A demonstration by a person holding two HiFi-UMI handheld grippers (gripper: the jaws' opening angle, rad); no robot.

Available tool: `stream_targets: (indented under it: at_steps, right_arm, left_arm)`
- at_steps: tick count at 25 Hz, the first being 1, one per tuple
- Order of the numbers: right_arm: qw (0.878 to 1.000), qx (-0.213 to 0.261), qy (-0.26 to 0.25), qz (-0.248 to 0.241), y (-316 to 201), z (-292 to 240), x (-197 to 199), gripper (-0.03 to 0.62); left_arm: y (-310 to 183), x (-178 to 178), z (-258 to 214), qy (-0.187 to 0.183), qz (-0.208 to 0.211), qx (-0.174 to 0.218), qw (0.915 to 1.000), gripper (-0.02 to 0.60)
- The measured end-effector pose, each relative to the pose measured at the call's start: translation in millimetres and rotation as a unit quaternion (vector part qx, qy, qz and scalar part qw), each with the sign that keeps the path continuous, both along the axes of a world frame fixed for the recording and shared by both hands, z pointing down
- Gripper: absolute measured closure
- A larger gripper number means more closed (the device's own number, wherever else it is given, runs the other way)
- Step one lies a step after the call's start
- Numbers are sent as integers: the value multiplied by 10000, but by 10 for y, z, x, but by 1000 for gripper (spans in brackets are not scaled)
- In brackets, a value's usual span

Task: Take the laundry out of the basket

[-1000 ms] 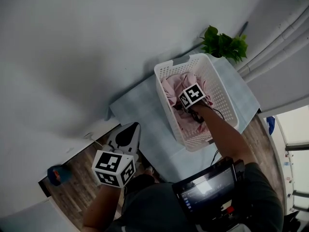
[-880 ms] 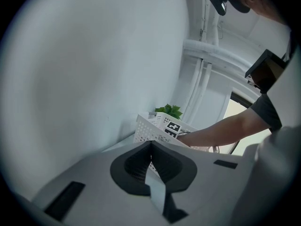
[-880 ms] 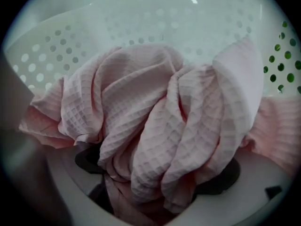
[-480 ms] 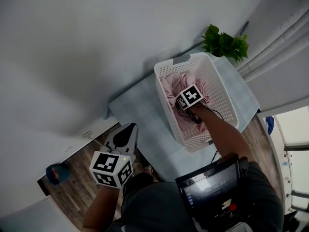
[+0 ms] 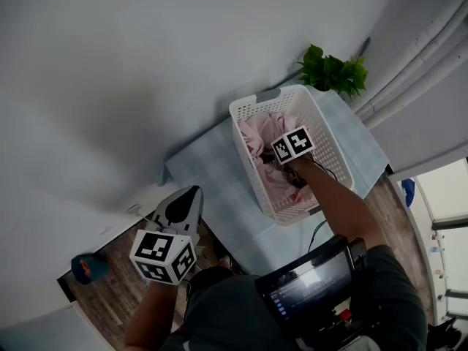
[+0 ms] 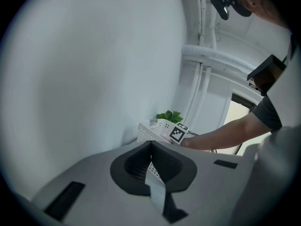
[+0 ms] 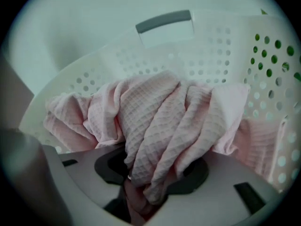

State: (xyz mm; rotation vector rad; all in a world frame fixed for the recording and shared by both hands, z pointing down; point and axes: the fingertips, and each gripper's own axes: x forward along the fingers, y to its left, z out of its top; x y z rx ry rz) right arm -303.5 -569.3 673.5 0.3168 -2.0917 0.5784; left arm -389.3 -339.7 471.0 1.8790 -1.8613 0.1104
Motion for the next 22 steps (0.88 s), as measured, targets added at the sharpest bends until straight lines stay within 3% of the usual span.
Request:
stream_targets:
  at_steps: [11,22]
  right_arm:
    - [9877,210,-1458,522,-97,-1003,104,381]
    - [9584,786,-2666,644,-55,-2137,285,382]
  left_arm:
    - [104,268,-277,-142,46,186,9997,572]
    - [245,510,-479,-314,83,358,9988,572]
